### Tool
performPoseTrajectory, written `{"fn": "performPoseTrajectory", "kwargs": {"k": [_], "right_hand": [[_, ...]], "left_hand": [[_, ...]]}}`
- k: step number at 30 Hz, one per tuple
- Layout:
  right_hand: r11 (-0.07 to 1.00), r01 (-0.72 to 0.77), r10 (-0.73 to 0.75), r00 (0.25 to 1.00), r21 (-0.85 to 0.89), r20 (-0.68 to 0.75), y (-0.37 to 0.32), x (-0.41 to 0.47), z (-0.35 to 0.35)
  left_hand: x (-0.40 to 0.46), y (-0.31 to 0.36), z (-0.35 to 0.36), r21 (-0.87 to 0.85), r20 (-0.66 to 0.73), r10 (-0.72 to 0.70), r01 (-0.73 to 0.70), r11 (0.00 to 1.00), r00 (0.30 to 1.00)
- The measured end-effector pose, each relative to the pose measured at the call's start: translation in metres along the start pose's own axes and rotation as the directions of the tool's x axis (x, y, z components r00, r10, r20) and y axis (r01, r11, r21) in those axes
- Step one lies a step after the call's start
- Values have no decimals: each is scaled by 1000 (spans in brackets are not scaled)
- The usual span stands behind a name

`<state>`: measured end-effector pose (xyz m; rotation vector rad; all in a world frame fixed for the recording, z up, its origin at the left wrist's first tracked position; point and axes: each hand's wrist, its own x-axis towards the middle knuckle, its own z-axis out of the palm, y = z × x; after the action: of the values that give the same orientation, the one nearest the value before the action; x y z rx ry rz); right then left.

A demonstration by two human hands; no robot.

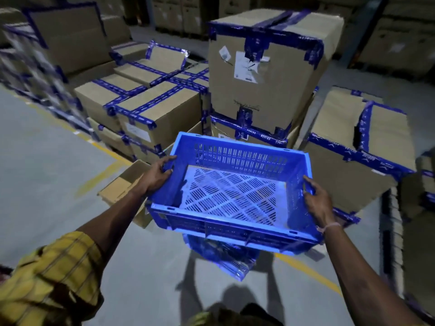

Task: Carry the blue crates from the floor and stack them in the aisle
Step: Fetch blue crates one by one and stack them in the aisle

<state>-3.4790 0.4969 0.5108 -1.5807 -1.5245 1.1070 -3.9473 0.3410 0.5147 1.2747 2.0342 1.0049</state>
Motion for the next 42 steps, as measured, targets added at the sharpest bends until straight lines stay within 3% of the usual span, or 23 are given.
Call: {"fn": "performPoseTrajectory", "kwargs": {"k": [11,17,22,29,39,42], "right_hand": [[997,-53,63,979,57,-195,23,22,41],[993,-122,118,967,-4,-226,24,44,63],[989,-149,139,960,-23,-241,36,61,81],[980,-154,108,943,-124,-316,27,56,107],[940,-216,137,947,-262,-290,31,44,109],[961,-205,148,948,-186,-281,31,34,109]], "left_hand": [[124,-13,10,39,107,109,-114,993,988],[163,-15,25,-68,133,134,-126,990,982],[216,-62,28,-76,224,180,-167,983,958],[247,-79,27,-25,261,177,-177,984,949],[249,-75,21,6,329,188,-201,979,925],[244,-78,19,3,363,179,-193,981,914]]}}
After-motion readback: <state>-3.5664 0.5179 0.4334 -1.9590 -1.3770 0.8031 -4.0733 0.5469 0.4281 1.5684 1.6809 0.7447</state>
